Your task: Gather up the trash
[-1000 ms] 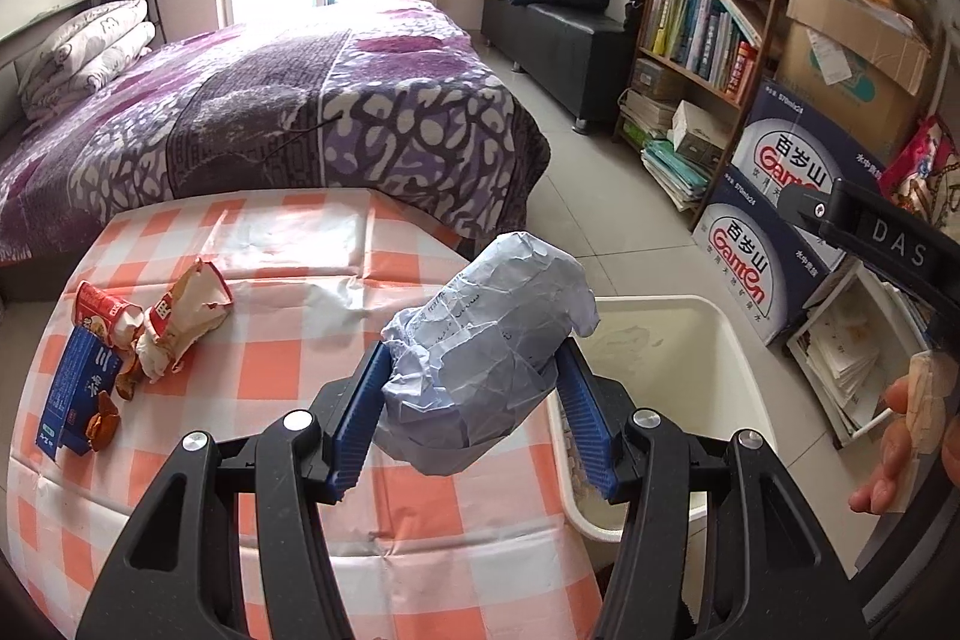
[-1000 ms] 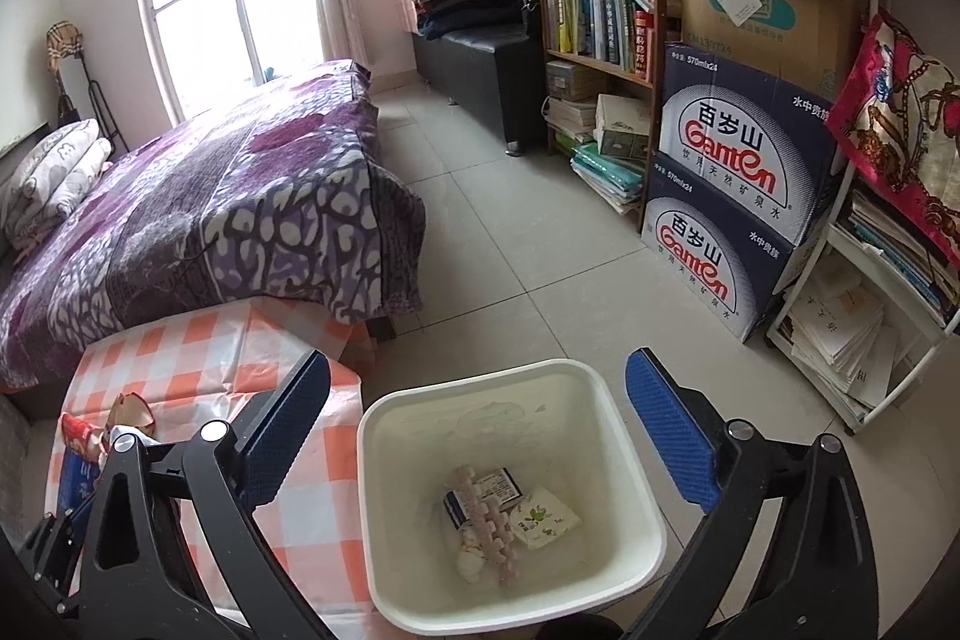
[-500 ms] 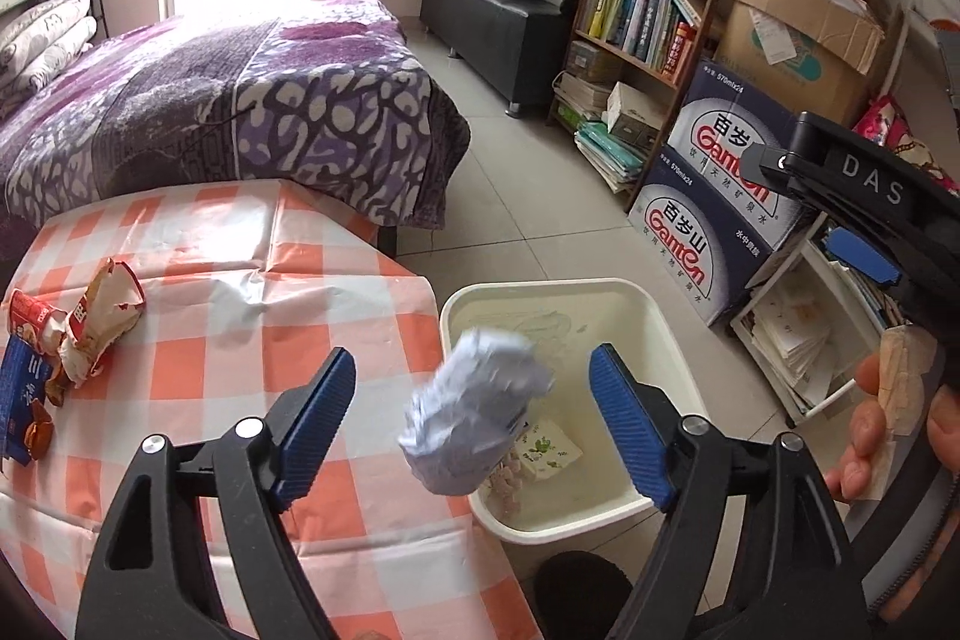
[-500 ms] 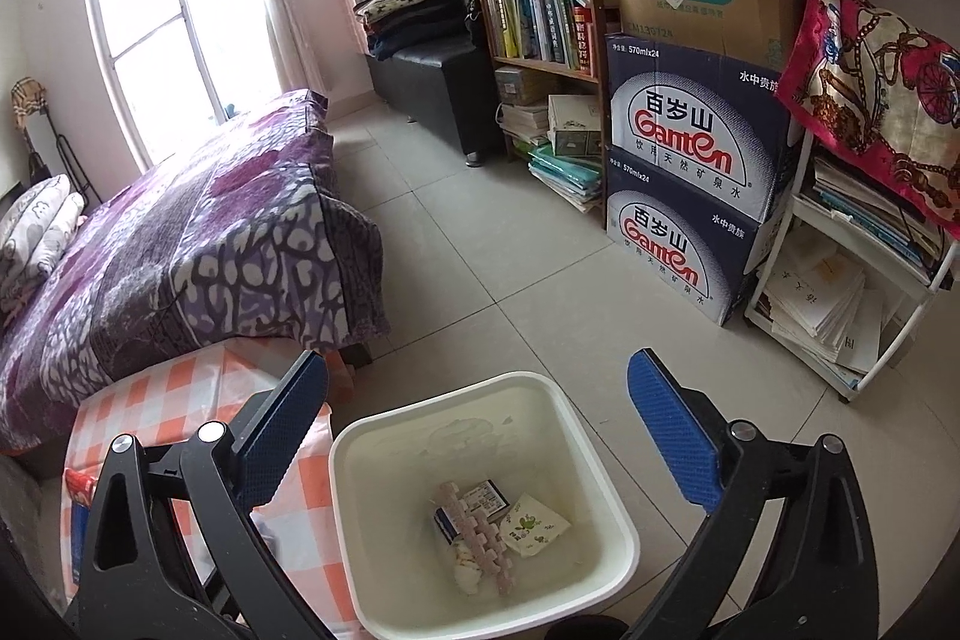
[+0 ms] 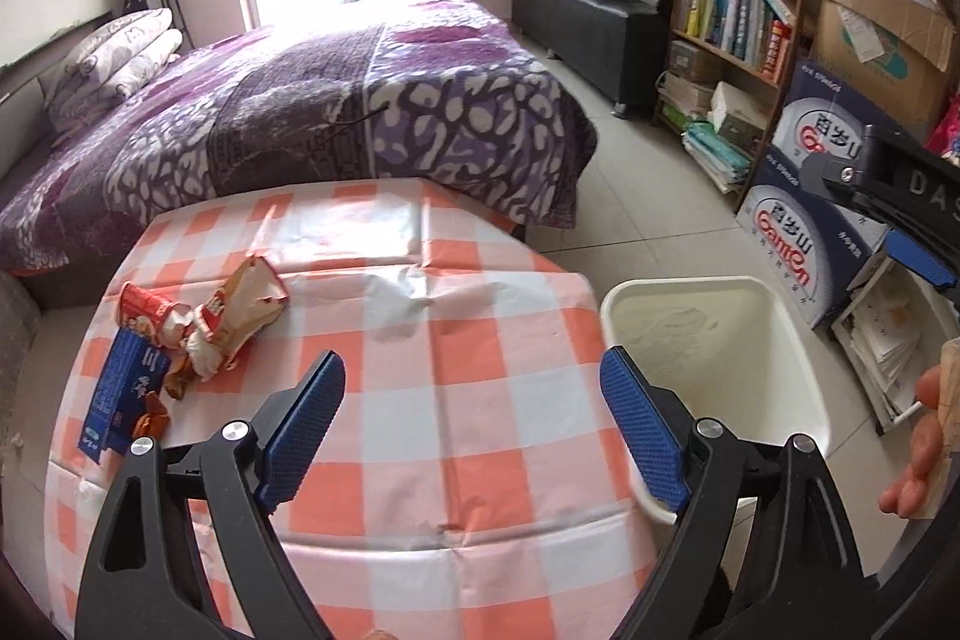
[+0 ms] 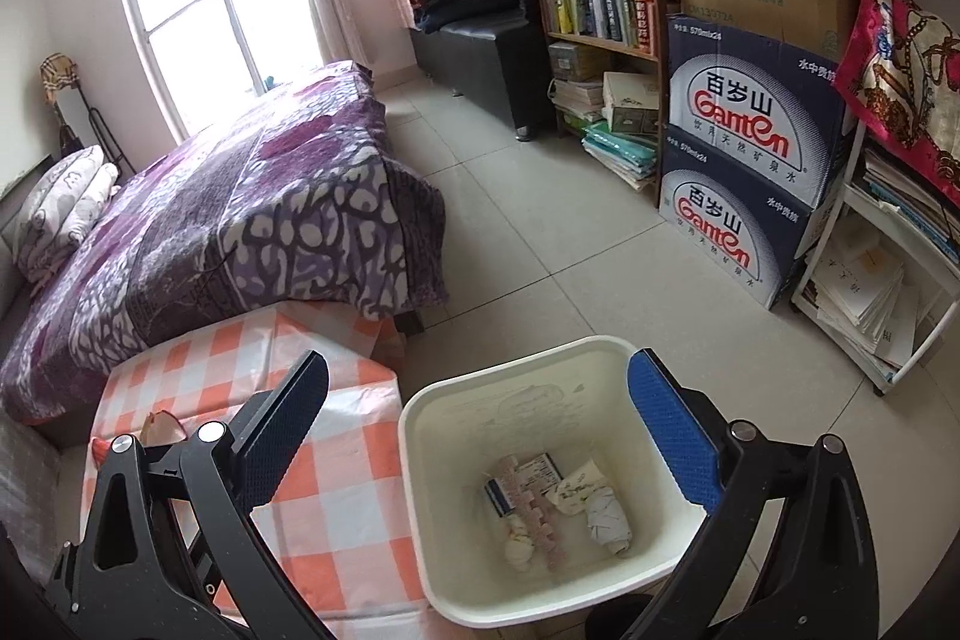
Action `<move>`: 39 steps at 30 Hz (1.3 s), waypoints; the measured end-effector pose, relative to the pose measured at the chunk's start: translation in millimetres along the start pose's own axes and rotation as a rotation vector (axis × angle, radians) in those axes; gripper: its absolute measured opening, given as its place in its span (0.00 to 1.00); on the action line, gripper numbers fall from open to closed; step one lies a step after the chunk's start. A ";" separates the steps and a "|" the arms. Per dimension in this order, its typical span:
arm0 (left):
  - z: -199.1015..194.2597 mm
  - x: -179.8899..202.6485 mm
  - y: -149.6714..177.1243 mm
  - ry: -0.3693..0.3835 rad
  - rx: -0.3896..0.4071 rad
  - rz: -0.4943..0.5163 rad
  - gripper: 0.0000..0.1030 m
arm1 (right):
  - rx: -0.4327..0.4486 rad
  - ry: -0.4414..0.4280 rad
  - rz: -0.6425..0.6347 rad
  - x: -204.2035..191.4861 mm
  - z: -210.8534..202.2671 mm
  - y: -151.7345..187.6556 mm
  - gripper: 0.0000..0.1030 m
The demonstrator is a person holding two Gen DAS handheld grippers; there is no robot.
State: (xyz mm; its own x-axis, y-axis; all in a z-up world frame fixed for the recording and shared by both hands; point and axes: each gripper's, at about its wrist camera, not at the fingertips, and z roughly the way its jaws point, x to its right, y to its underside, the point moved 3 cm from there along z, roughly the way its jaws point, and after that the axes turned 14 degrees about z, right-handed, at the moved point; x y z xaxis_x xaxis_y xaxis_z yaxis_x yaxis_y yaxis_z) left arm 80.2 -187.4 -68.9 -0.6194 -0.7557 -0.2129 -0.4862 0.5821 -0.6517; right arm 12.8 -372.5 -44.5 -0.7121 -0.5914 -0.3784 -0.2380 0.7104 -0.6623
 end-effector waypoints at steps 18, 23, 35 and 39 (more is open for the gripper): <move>65.6 -268.0 119.5 -0.280 -0.406 -0.334 0.83 | -0.295 -0.122 -0.225 -122.6 38.3 102.2 0.93; 86.0 -300.5 117.4 -0.231 -0.424 -0.333 0.83 | -0.343 -0.118 -0.293 -143.6 51.6 127.3 0.93; 115.4 -308.0 143.6 -0.091 -0.442 -0.313 0.73 | -0.456 -0.171 -0.465 -180.6 66.2 191.1 0.93; 91.9 -307.1 154.9 -0.075 -0.403 -0.301 0.63 | -0.498 -0.225 -0.510 -190.7 60.6 216.2 0.93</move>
State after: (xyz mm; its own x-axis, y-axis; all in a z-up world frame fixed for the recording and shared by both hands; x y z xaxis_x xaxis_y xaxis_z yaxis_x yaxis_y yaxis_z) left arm 251.8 107.2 -171.5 -0.3764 -0.9187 -0.1200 -0.8449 0.3935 -0.3624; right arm 137.1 -129.2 -154.7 -0.2941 -0.9193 -0.2614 -0.8116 0.3847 -0.4396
